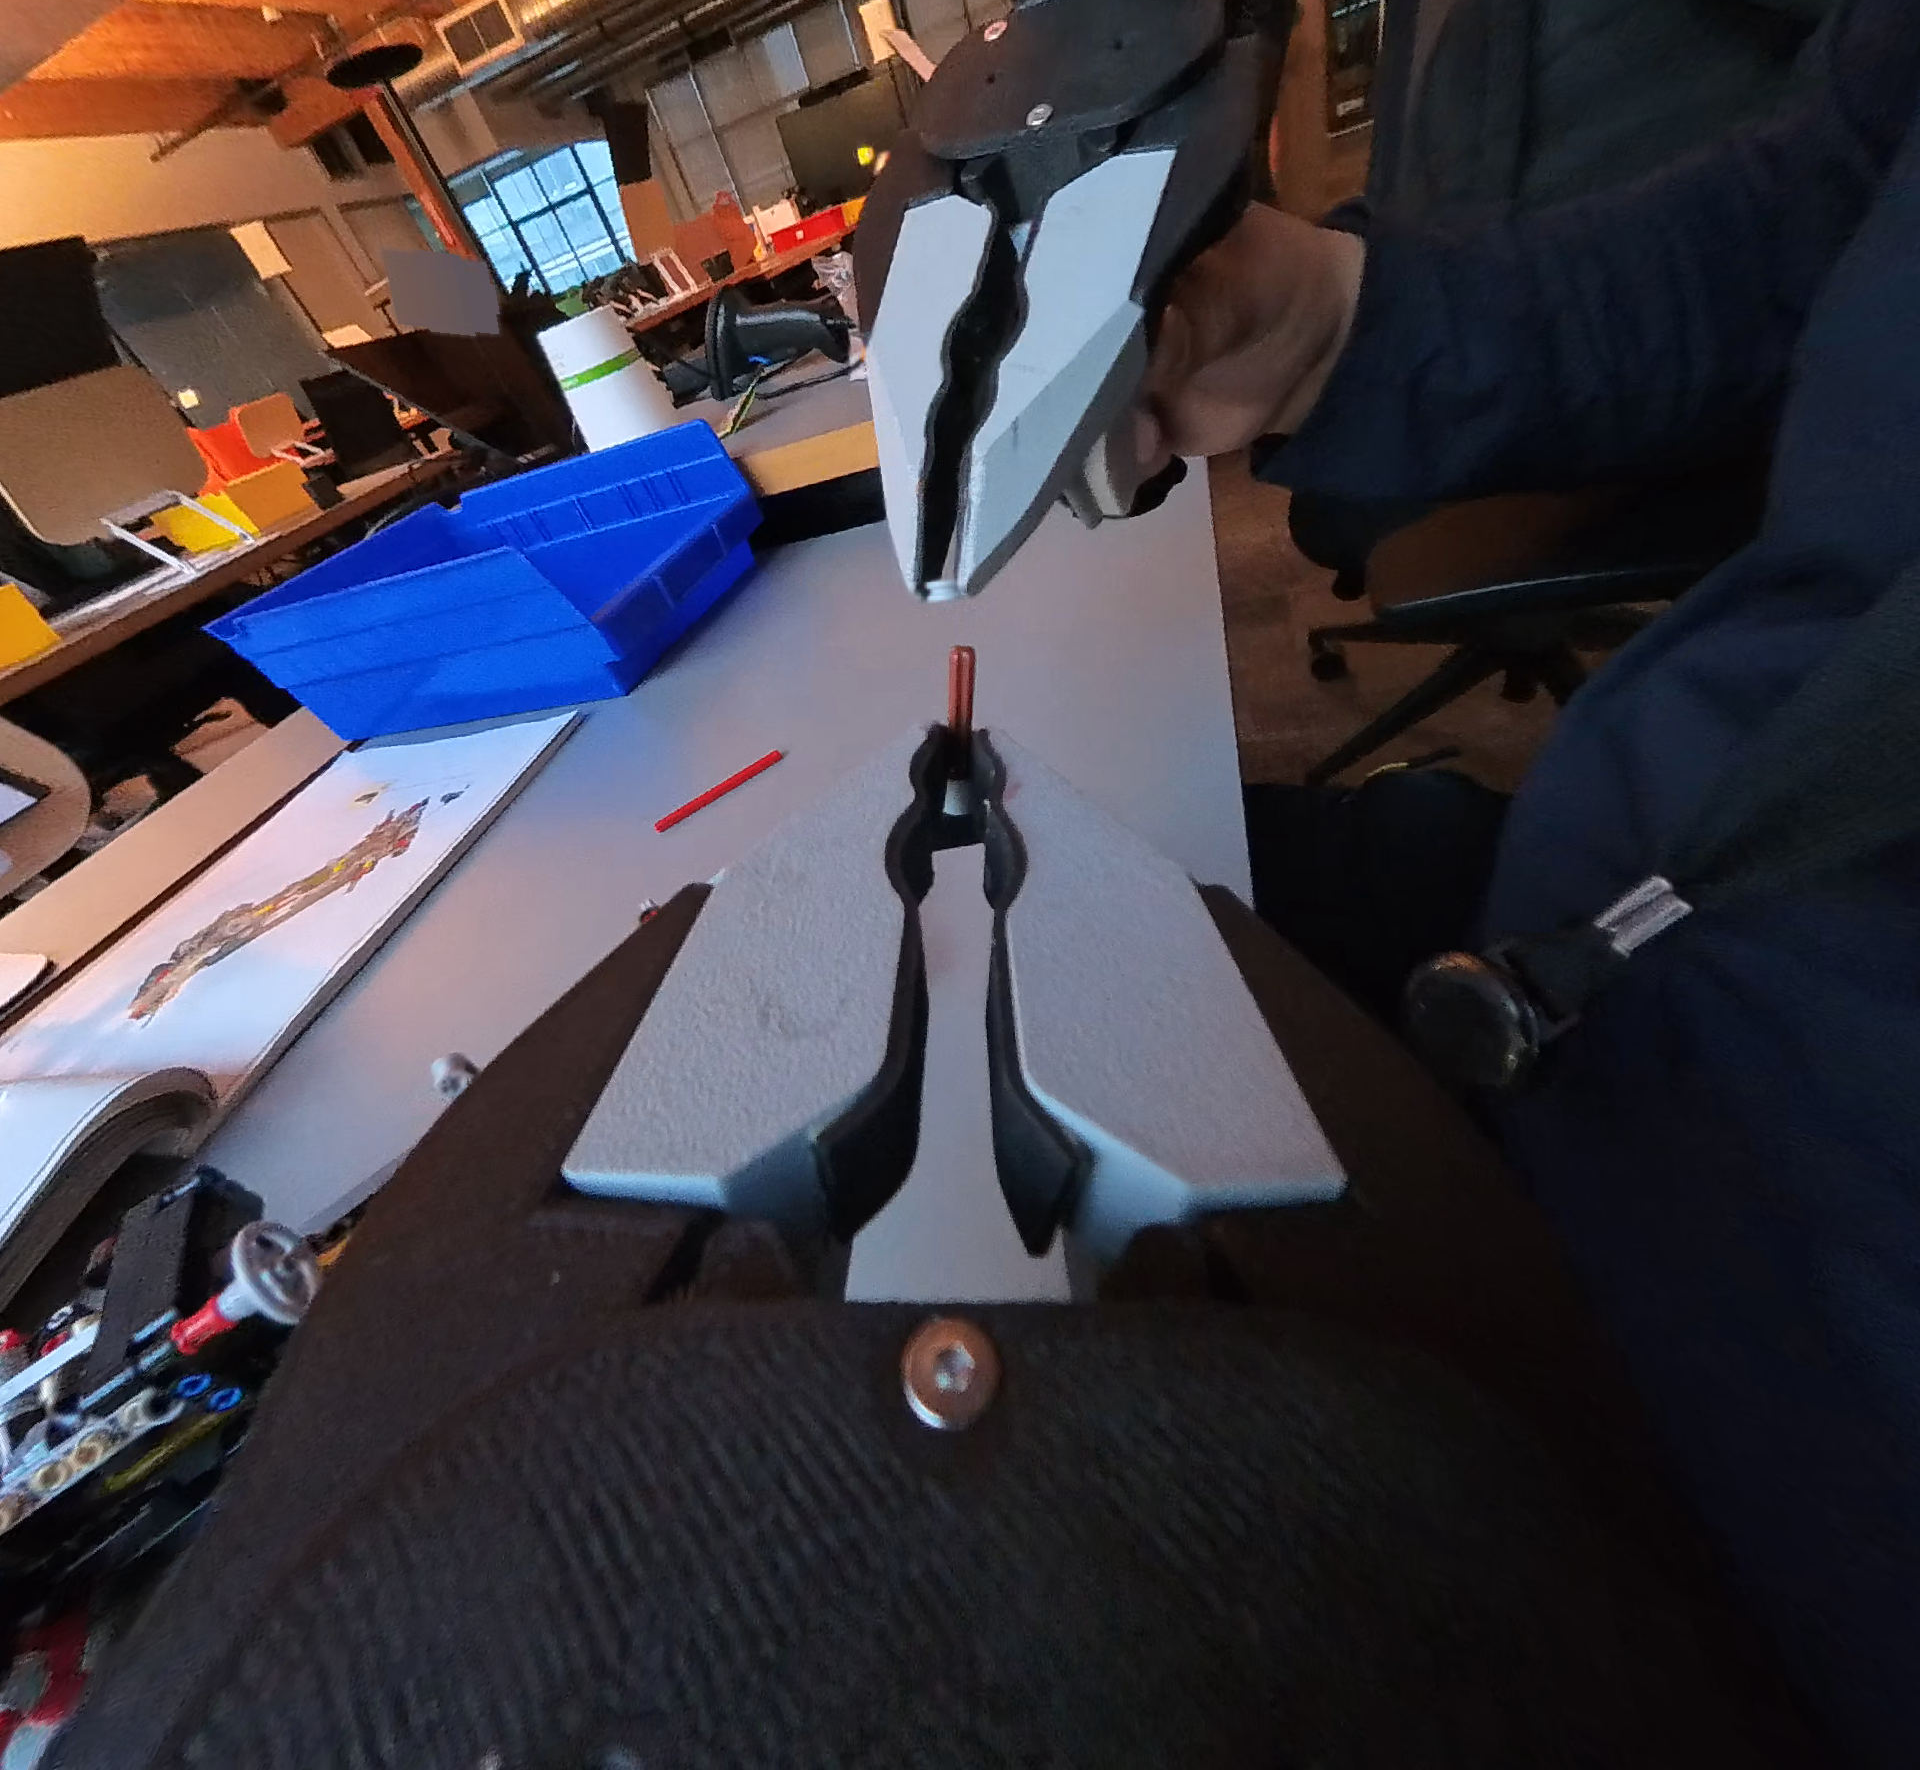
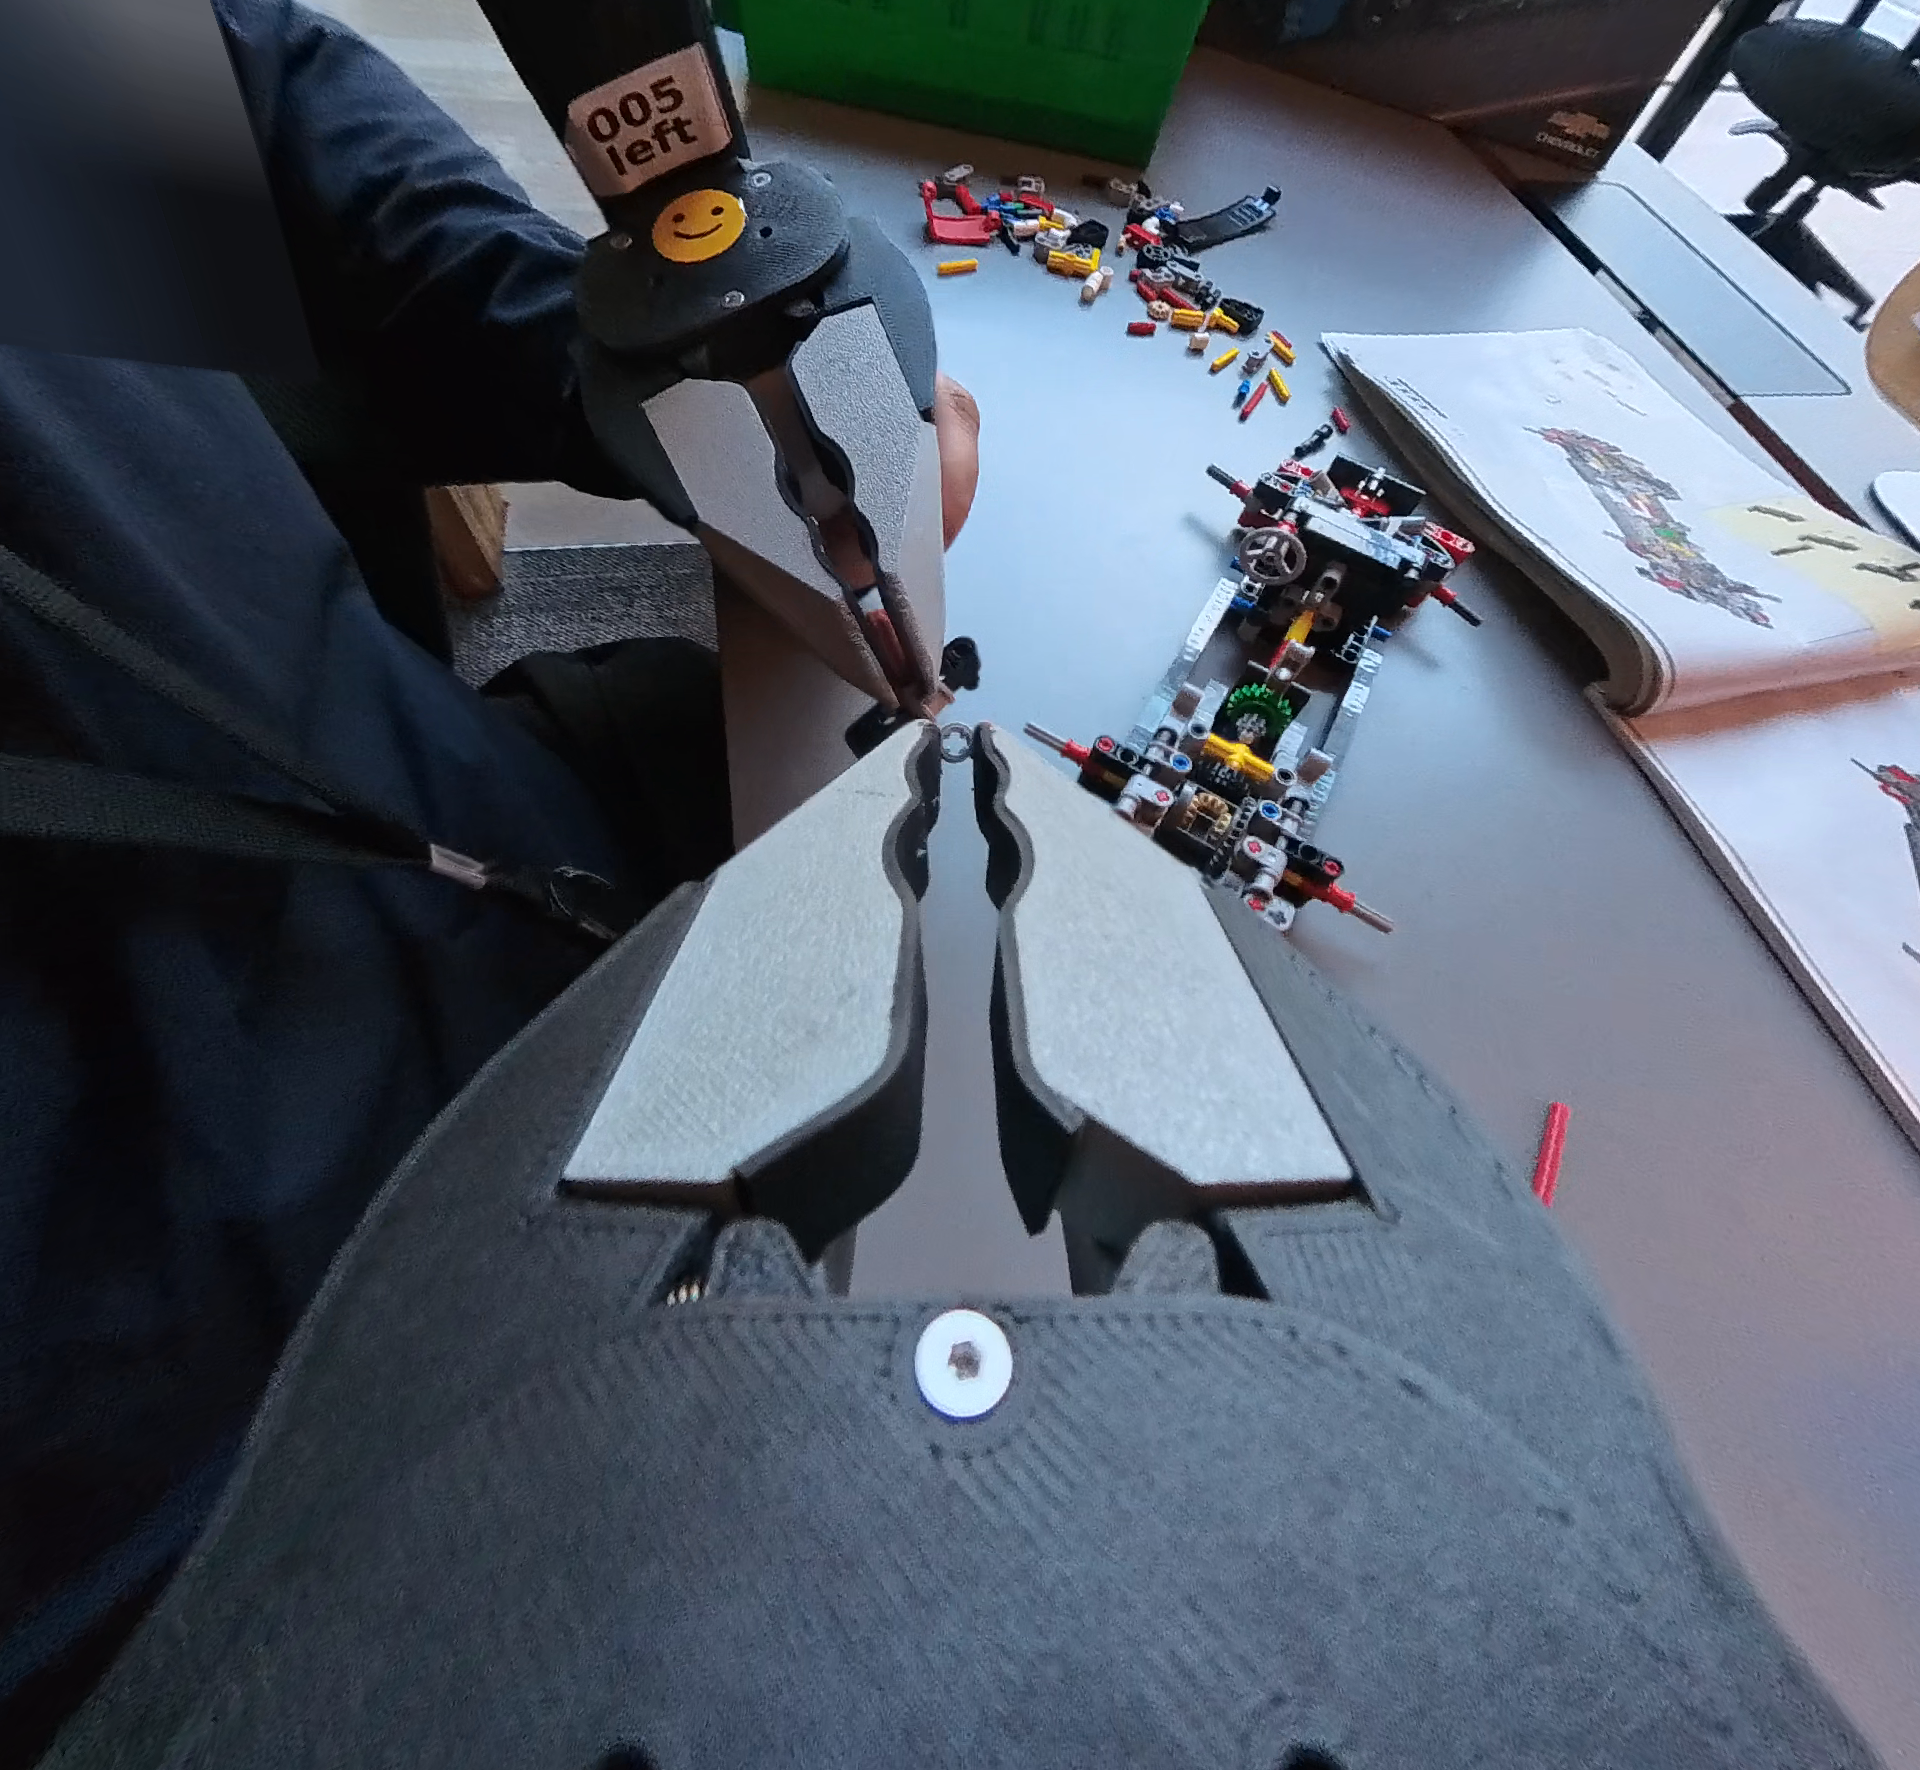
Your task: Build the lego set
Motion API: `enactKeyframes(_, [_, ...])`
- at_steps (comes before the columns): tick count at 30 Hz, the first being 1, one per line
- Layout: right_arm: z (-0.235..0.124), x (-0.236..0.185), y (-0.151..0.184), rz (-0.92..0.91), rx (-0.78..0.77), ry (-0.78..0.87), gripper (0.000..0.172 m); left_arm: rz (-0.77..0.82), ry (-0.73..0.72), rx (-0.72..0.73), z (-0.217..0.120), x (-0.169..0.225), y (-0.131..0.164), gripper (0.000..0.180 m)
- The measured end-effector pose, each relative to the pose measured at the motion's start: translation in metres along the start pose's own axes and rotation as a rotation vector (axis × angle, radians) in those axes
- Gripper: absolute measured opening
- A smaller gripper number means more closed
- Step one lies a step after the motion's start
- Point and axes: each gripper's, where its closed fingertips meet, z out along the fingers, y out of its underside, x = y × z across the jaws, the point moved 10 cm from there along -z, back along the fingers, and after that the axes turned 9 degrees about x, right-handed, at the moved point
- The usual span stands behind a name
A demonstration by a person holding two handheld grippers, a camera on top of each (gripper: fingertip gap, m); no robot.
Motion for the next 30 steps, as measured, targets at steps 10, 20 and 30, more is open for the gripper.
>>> enactKeyframes(10, [0.013, 0.008, -0.007, -0.023, 0.080, -0.210, 0.004, -0.160, 0.217, 0.015, -0.002, -0.013, 0.003, 0.001])
enactKeyframes(20, [0.019, 0.023, 0.018, 0.049, 0.027, -0.206, 0.004, -0.391, 0.261, 0.031, -0.007, -0.038, 0.010, 0.001])
enactKeyframes(30, [0.016, 0.029, 0.079, -0.006, -0.367, -0.137, 0.004, -0.367, 0.254, 0.016, -0.011, -0.042, 0.012, 0.002])
